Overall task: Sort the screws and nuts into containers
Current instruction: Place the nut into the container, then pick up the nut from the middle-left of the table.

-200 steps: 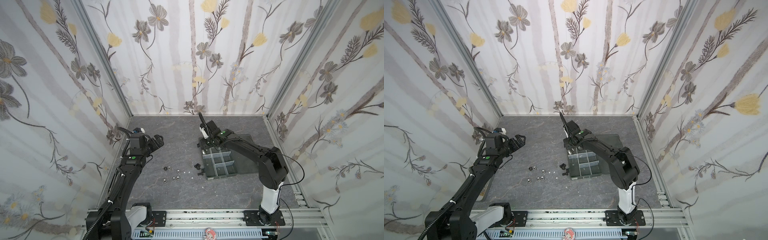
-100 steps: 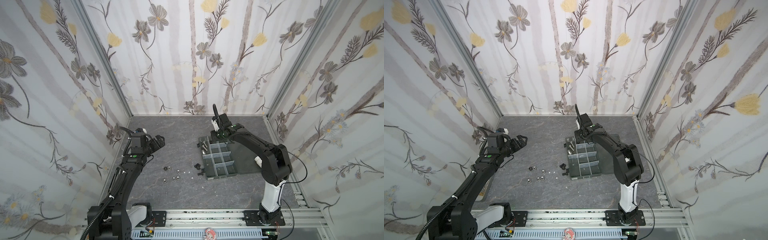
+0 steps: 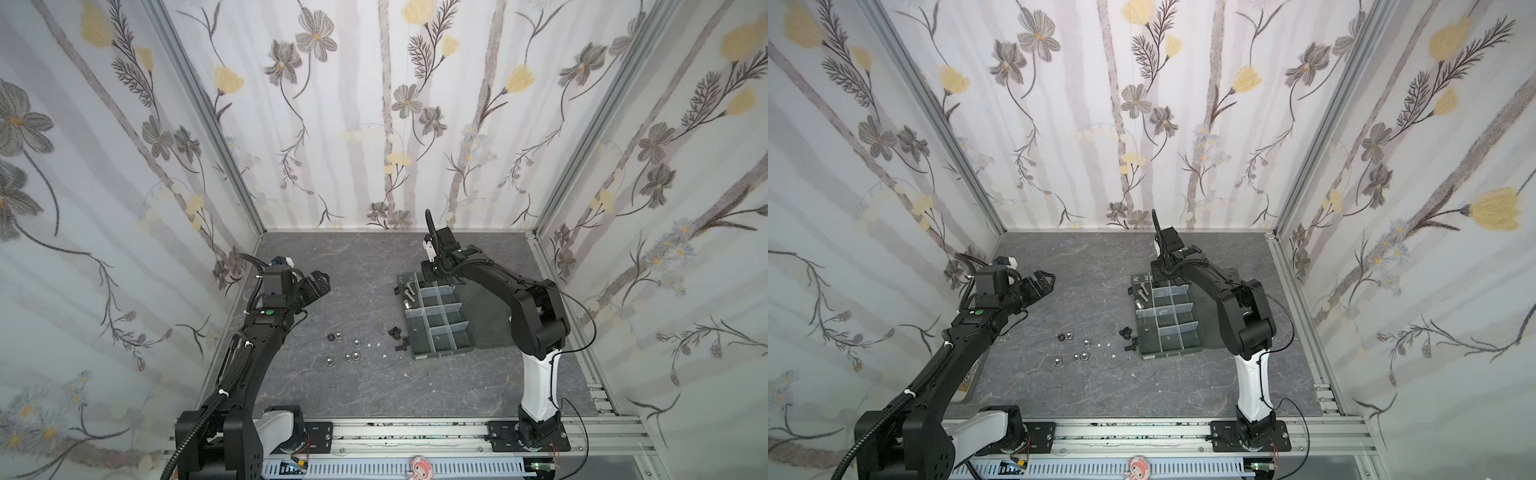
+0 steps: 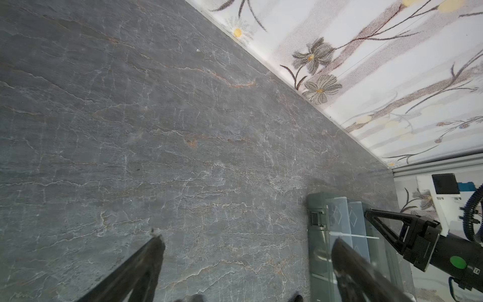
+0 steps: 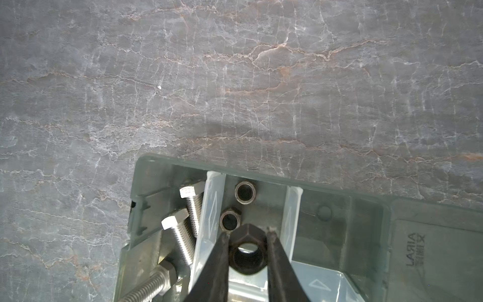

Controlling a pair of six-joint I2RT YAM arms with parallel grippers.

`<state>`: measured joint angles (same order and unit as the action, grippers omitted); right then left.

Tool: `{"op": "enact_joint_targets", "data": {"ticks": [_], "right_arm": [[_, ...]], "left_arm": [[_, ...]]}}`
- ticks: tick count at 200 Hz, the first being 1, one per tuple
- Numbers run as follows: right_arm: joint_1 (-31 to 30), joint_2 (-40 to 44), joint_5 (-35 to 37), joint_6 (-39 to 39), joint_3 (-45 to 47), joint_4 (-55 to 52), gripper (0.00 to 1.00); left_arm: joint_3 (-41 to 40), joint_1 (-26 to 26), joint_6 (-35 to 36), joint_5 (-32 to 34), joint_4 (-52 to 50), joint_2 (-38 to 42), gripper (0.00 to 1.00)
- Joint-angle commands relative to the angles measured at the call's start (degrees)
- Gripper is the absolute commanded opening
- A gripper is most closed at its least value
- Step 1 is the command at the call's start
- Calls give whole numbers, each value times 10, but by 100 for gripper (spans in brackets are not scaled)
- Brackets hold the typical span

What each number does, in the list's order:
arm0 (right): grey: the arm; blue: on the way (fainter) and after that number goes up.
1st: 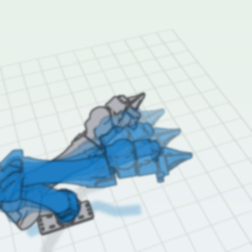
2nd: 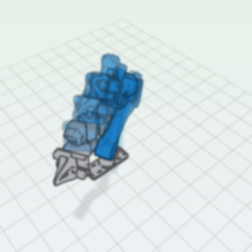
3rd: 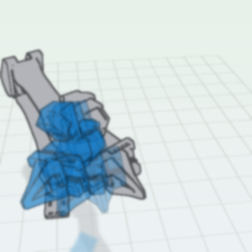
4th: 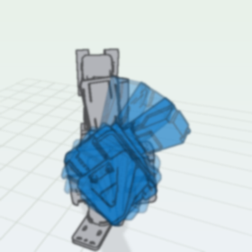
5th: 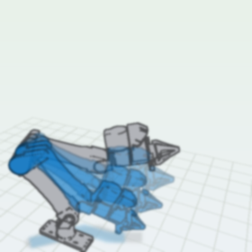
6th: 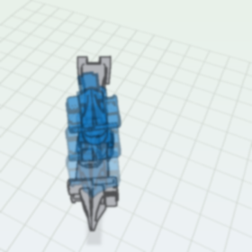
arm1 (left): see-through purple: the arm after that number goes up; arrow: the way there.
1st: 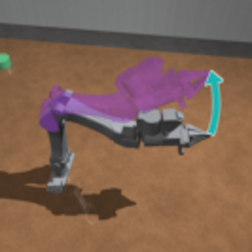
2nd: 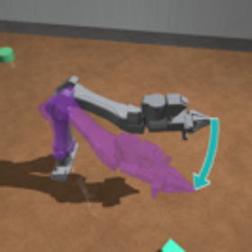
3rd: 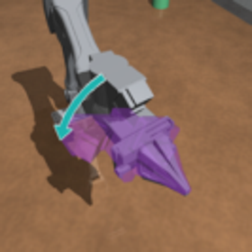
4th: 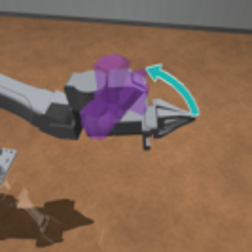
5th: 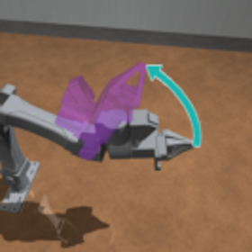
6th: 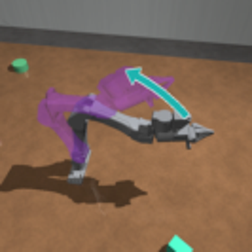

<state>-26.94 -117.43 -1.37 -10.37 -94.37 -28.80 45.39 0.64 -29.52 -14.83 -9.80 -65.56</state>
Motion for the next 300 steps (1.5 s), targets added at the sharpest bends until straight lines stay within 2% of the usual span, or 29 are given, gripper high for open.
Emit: {"op": "enact_joint_targets", "data": {"ticks": [1, 11, 44, 79, 121, 146, 200, 262, 300], "right_arm": [[0, -5, -8, 6, -1, 12, 24], [0, -6, -8, 5, 0, 13, 25], [0, -10, -9, 4, 1, 17, 38], [0, -7, -9, 4, 1, 19, 44], [-2, 29, -15, -3, 26, 40, 45], [-14, 73, -21, -17, 70, 74, 45], [-47, 178, -39, -41, 197, 149, 45], [-75, 308, -50, -71, 335, 235, 46], [-91, 335, -51, -69, 365, 245, 47]], "left_arm": [[0, 0, 4, 2, 8, 0, 100], [0, 0, 5, -1, 9, -1, 100], [0, 0, 10, -1, 5, 1, 100], [8, 6, 20, 42, -27, -1, 100], [32, 19, 40, 90, -85, -10, 100], [55, 46, 62, 134, -125, -17, 100], [82, 90, 73, 180, -195, -58, 87], [69, 110, 15, 230, -239, -56, 81], [36, 110, -33, 210, -228, -52, 80]]}}
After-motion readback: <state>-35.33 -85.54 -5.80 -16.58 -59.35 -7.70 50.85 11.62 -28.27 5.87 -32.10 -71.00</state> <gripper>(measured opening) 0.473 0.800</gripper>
